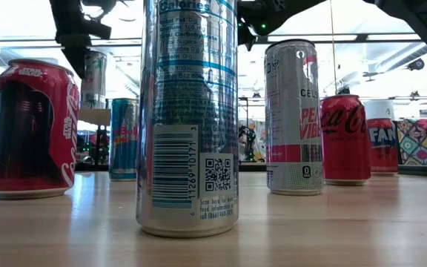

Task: Place canned beverage on shelf
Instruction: Put the white pink soda can on the shelf

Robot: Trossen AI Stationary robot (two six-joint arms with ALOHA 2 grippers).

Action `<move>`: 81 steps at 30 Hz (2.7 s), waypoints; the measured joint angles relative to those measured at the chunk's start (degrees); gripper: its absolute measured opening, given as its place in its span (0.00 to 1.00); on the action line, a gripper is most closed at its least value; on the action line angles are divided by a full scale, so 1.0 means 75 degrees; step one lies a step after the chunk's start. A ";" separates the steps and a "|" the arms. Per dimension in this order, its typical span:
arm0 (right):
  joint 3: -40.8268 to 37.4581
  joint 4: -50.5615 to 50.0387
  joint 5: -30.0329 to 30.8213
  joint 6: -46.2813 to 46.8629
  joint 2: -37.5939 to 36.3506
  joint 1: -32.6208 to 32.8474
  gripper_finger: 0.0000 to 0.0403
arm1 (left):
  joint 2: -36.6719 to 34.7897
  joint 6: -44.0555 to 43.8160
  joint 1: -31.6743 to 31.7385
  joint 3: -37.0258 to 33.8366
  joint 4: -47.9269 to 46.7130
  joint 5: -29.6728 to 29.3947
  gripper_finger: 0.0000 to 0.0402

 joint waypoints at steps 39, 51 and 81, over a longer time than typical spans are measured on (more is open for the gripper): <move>0.0000 -0.0070 -0.0003 0.0003 -0.0003 0.0003 0.02 | 0.0606 -0.0308 -0.0012 -0.0015 0.1356 -0.0019 0.00; 0.0000 -0.0070 -0.0003 0.0009 -0.0003 0.0003 0.02 | -0.0093 -0.0255 -0.0015 0.0020 0.1548 0.0360 0.00; 0.0000 -0.0067 0.0000 0.0012 -0.0003 0.0003 0.02 | 0.0141 -0.0313 0.0159 -0.0358 0.1126 0.0171 0.00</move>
